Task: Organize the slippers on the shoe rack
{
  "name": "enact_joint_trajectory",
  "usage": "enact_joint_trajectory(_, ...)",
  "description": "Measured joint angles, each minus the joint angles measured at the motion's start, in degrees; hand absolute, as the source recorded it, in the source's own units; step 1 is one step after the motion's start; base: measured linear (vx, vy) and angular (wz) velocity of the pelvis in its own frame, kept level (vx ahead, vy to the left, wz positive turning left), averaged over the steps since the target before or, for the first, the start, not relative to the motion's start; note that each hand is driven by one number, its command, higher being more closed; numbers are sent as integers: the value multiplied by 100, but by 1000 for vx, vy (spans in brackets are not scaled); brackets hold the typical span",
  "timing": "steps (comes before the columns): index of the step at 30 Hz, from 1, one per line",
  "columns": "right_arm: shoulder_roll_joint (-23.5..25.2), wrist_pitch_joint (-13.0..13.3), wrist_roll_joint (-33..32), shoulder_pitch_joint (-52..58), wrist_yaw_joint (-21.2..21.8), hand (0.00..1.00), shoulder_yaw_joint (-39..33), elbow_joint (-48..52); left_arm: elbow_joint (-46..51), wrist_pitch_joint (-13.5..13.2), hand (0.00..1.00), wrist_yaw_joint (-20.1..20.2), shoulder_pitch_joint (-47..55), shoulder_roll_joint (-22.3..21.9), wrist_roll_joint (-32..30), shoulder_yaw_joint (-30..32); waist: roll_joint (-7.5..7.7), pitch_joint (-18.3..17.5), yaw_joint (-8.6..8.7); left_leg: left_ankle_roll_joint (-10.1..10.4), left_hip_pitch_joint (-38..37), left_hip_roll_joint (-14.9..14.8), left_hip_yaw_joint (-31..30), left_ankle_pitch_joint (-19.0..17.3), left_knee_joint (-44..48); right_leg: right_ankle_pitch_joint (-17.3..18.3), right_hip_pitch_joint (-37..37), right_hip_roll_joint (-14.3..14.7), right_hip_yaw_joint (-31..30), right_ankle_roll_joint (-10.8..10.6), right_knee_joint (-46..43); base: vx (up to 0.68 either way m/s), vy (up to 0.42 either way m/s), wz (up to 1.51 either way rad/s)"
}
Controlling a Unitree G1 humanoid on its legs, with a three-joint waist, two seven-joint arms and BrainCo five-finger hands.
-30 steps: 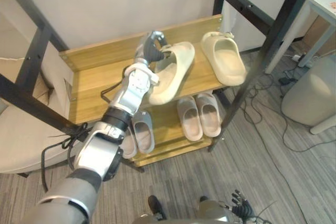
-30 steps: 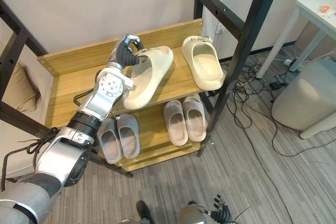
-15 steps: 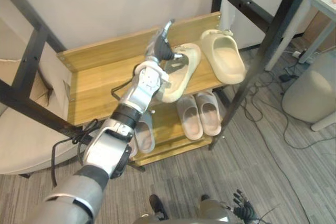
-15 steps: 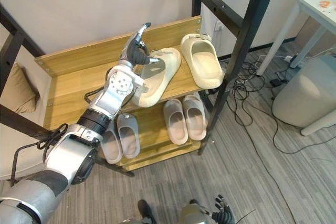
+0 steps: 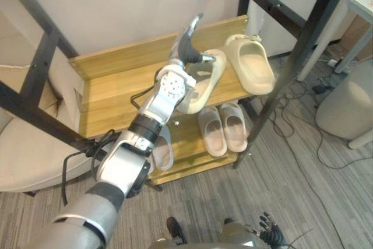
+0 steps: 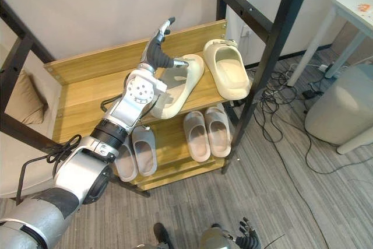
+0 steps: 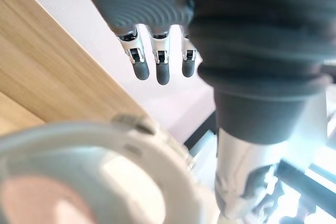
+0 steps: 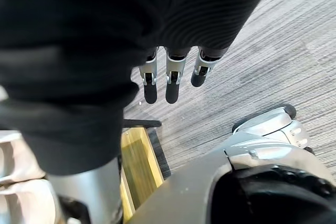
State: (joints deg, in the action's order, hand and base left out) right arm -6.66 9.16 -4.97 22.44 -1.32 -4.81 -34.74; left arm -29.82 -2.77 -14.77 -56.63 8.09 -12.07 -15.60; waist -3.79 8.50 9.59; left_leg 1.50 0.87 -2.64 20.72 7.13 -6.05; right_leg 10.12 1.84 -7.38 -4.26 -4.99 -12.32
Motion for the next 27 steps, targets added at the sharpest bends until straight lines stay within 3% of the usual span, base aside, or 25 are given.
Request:
enact_joint_trajectory(3, -13, -2, 0, -2, 0, 0, 51, -53, 697, -174, 0, -100, 558, 0, 225, 5, 0, -30, -39, -1, 0, 4, -111, 7, -27, 0, -55, -3, 99, 0, 62, -53, 2, 22)
enact_joint_trajectory(12, -57, 39, 43, -59, -17, 0, 55, -415, 2003, -338, 0, -103, 2548, -17, 1240, 128, -3, -151, -188, 1, -8, 51, -389, 23, -29, 4, -245, -46, 397, -6, 170, -51, 9, 16)
enact_joint_trajectory(21, -46, -67, 171, -182, -65, 0, 139, -734, 2085, -430, 0, 282, 3616, -59, 2088, 65, 179, -233, -338, 14, -99, 69, -646, 14, -30, 44, -599, -47, 696, 55, 395, -7, 3, 15)
enact_joint_trajectory(27, -45, -85, 275, -321, -99, 0, 299, -921, 2084, -425, 0, 551, 3766, -105, 2345, -398, 343, -243, -354, 27, -202, 114, -797, 3, -30, 81, -814, -71, 853, 27, 465, 34, -1, 13)
